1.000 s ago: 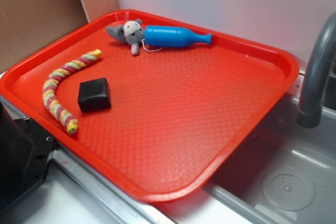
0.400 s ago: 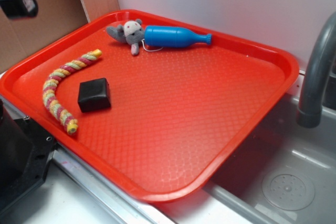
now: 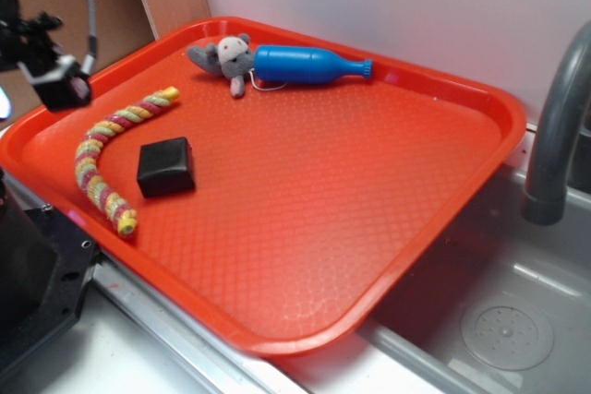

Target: Grab the multicolored rope.

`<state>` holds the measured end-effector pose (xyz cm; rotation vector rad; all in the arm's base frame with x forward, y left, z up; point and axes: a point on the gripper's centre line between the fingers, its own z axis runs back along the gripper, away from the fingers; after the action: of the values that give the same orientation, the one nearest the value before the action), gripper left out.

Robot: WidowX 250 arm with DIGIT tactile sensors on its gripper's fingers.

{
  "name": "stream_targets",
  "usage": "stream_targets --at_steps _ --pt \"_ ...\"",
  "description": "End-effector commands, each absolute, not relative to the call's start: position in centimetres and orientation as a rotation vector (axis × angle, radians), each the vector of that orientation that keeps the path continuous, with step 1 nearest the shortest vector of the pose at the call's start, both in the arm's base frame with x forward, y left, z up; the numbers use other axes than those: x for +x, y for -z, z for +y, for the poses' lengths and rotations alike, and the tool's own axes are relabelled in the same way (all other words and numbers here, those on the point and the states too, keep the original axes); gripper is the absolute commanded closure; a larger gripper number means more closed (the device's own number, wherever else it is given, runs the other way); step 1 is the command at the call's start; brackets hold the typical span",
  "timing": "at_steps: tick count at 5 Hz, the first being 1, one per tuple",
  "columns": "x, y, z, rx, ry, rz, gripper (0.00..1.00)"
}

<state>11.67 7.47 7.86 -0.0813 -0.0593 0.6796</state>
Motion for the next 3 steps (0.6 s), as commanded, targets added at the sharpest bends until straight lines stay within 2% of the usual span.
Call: stream_targets --at_steps 1,2,3 --pt "11.5 -8.1 7.5 -0.070 -0.676 -0.083 0.00" --pt "11.5 -8.1 7.5 -0.070 -0.676 -0.083 0.00" --pt "11.9 -4.4 9.5 -0.073 -0.769 -0.050 0.00"
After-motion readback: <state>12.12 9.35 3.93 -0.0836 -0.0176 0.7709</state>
